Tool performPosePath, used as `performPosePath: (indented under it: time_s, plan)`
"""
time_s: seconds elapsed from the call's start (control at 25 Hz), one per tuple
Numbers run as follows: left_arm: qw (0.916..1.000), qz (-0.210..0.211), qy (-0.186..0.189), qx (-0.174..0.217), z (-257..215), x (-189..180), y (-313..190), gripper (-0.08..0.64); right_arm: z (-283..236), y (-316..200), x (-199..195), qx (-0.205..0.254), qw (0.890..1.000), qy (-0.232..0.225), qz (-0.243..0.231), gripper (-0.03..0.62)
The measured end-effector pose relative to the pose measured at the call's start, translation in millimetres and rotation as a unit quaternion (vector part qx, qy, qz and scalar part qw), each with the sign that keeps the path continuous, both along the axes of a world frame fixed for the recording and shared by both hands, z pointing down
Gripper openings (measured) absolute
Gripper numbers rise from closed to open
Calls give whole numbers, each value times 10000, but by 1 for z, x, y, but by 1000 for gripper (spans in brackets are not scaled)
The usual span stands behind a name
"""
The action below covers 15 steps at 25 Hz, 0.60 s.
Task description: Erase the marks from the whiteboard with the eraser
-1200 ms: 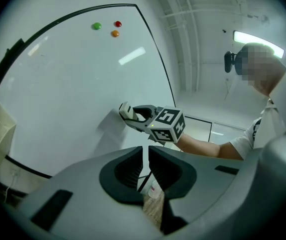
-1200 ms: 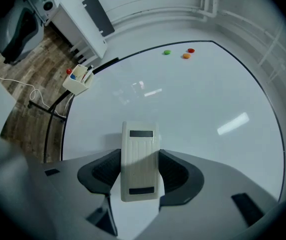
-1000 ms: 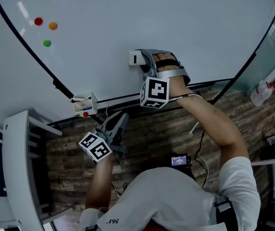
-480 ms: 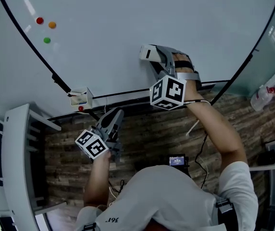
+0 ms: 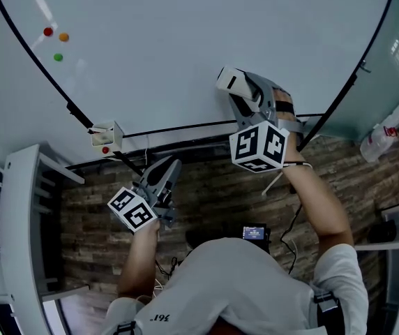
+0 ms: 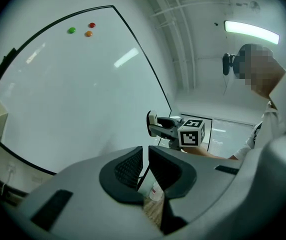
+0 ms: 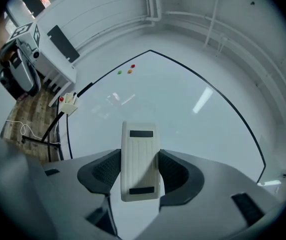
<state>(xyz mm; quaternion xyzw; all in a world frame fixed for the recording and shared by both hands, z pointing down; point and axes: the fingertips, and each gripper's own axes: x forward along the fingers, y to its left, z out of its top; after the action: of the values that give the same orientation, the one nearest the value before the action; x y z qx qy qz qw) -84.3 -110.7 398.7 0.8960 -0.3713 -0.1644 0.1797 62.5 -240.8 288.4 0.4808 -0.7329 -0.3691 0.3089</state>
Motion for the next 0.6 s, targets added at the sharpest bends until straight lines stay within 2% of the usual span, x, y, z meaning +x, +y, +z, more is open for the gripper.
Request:
performPosePath:
  time_s: [0.36,0.6]
  plan:
    - [9999,-13,-129,54,-2,35,2,38,7,19,62,-262,9965,-774,192,253]
    - [9999,58,-145,18,1,54,5,37,33,33,90,-710,9859,-1487,282,253]
